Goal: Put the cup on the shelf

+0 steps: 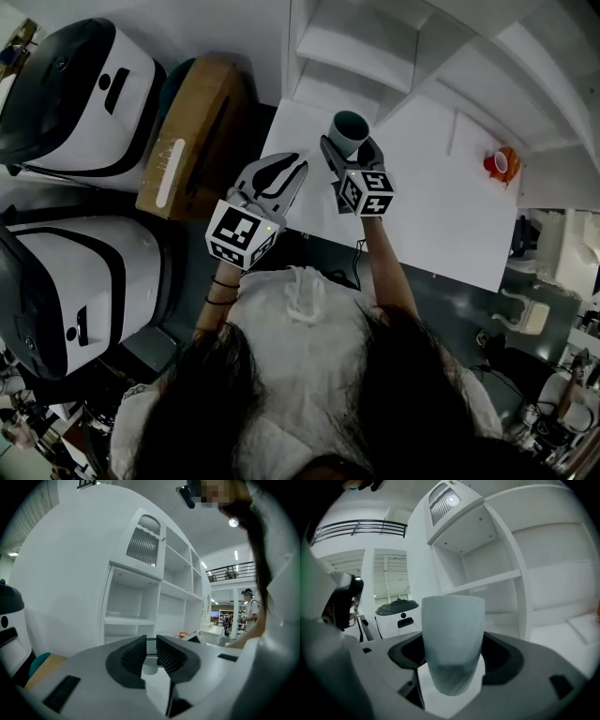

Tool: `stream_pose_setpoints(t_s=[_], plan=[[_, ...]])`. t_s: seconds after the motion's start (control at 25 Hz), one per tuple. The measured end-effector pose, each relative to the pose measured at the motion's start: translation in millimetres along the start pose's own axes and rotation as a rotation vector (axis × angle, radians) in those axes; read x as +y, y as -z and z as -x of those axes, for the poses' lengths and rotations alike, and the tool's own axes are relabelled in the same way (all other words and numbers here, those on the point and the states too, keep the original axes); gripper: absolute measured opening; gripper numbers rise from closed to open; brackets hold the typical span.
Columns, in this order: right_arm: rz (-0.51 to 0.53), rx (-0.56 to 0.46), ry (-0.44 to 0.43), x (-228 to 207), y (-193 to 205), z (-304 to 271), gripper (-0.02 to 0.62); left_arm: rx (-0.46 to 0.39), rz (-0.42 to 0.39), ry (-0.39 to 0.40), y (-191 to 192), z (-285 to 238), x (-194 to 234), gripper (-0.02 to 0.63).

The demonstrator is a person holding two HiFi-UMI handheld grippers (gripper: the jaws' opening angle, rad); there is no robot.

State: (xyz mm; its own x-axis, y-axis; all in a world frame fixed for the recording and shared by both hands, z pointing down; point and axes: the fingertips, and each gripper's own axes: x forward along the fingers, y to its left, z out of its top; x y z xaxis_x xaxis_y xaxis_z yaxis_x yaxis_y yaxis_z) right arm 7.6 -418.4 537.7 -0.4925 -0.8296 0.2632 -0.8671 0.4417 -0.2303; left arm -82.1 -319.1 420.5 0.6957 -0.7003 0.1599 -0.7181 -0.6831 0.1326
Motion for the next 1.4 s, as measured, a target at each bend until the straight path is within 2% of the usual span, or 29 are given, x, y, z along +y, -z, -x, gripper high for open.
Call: stream_pose_setpoints(t_s=[0.44,0.8,1.4], plan=[[0.019,0.078,0.066,-50,14,-77,0.339,0.041,-0.018,0.028,2,-15,27,0.075],[0.091,0.110,0.100,-83,14,-126,0.339,0.094,-0.030,0.026,7,-14,41,0.075],[0.096,0.142,0.118,-112,22,-170,0.339,0.153,-0.024,0.005,23,-6,50,0.075]])
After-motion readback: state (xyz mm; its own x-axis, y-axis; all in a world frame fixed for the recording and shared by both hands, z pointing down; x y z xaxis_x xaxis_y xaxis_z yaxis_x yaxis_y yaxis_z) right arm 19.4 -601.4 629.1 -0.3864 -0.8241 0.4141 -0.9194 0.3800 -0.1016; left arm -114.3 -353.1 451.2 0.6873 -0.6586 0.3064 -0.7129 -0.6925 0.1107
